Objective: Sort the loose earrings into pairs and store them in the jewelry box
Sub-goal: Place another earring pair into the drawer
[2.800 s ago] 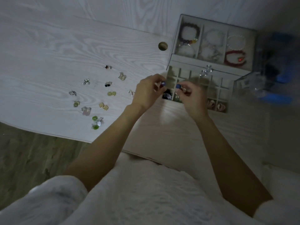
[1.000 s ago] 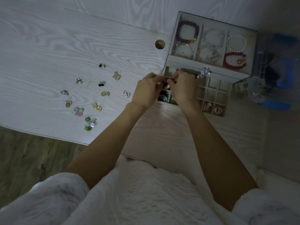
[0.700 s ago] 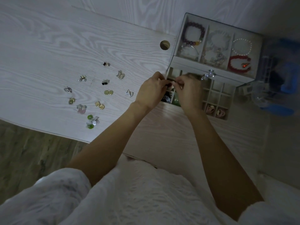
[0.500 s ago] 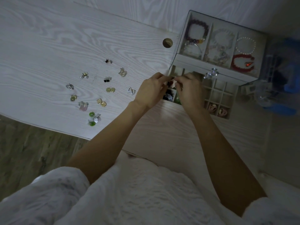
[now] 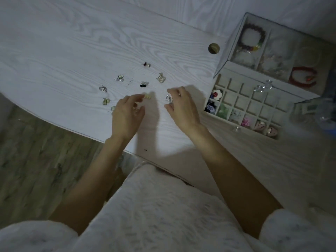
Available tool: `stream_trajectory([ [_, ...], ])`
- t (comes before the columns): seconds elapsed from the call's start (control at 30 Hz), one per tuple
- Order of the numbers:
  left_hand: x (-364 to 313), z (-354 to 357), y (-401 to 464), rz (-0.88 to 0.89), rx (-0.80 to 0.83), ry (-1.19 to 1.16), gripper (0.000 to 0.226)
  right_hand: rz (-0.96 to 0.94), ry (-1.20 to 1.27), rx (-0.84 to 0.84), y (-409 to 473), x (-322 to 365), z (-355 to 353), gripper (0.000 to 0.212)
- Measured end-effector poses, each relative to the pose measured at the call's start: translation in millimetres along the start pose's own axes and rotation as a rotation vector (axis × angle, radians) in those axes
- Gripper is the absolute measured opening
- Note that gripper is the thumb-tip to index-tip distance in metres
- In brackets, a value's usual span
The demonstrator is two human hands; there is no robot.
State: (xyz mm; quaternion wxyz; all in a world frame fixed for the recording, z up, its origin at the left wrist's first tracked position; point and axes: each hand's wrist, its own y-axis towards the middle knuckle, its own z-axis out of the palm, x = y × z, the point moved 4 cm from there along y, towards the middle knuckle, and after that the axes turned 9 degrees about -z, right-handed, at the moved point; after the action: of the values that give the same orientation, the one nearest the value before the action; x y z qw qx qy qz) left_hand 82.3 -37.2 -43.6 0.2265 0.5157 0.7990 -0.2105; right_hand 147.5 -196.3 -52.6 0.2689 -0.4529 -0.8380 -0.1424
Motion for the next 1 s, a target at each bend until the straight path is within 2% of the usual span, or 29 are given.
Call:
stream_trajectory([
  [0.1,-10,9,9,0.095,0.048,0.098,0.03,0.014,-0.116,0.024,15,2,14,0.031],
  [0.2,-39,28,22,0.205,0.116,0.099,0.029,0.009,-0.114,-0.006,17,0,12,0.024],
  [0.33,-55,51,33,0.163,0.208,0.101,0.02,0.045,-0.118,-0.048,-3,-6,2,0.024],
  [0.47,-48,52,38,0.082,0.243,0.058,0.013,0.036,-0.109,-0.035,-19,-7,4,0.013],
  [0.63,-48,48,39,0.075,0.317,0.091,0.013,0.019,-0.106,0.004,-31,-1,-8,0.005],
  [0.77,-66,42,25,0.101,0.32,-0.062,0.015,0.107,0.134,-0.13,-52,-13,-39,0.005],
  [0.87,-103,48,16,0.153,0.322,-0.193,0.014,0.257,0.293,-0.251,-66,-42,-71,0.012],
  [1.0,-154,81,18,0.19,0.343,-0.224,0.018,0.417,0.244,-0.38,-73,-86,-98,0.011],
])
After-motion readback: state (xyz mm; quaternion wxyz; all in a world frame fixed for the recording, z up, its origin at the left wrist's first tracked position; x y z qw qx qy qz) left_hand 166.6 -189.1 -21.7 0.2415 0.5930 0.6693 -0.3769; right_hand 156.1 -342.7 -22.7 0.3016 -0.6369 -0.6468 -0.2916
